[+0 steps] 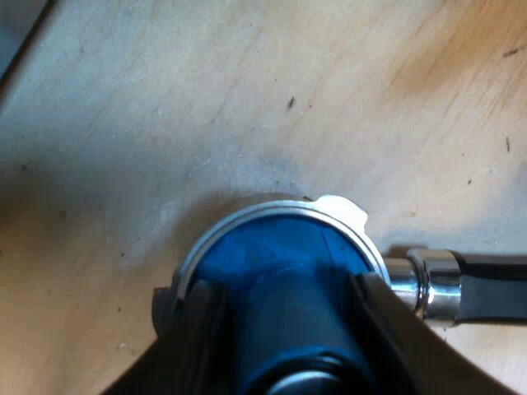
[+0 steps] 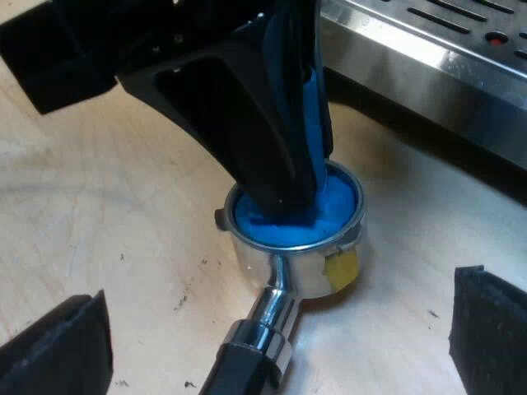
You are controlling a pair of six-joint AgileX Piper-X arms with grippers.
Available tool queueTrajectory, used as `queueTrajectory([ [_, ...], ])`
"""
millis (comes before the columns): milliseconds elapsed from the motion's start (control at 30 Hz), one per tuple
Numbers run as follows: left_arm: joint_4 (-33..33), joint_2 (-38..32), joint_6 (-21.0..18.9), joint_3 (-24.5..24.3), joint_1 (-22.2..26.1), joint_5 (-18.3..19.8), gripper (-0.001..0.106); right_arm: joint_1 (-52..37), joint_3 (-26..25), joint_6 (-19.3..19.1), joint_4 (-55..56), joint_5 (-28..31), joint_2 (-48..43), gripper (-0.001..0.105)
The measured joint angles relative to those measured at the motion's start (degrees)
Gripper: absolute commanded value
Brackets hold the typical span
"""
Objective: Grind coffee beans and then tamp
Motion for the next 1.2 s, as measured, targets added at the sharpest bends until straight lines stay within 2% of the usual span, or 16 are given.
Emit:
queueTrajectory([
  [367,4.5,-2.5,0.0,-1.2,-0.1,-1.2,0.000,0.0,0.0,0.0,0.0,0.0,0.0,0.084],
  [633,6.0,-2.7,0.0,-4.2,-0.1,-1.3,0.000,0.0,0.0,0.0,0.0,0.0,0.0,0.084],
  [933,7.7,-8.4,0.0,-4.9,-0.1,-1.3,0.000,0.0,0.0,0.0,-2.6,0.0,0.0,0.084],
  [1000,8.8,-9.5,0.0,-4.9,-0.1,-2.1,0.000,0.0,0.0,0.0,-3.0,0.0,0.0,0.084],
  [1133,10.5,-12.4,-0.6,-4.9,-0.1,-7.0,0.000,0.0,0.0,0.0,-3.9,0.0,0.0,0.084],
  [1200,10.8,-13.5,-1.0,-4.9,0.0,-7.5,0.000,0.0,0.0,0.0,-3.9,0.0,0.0,0.084],
])
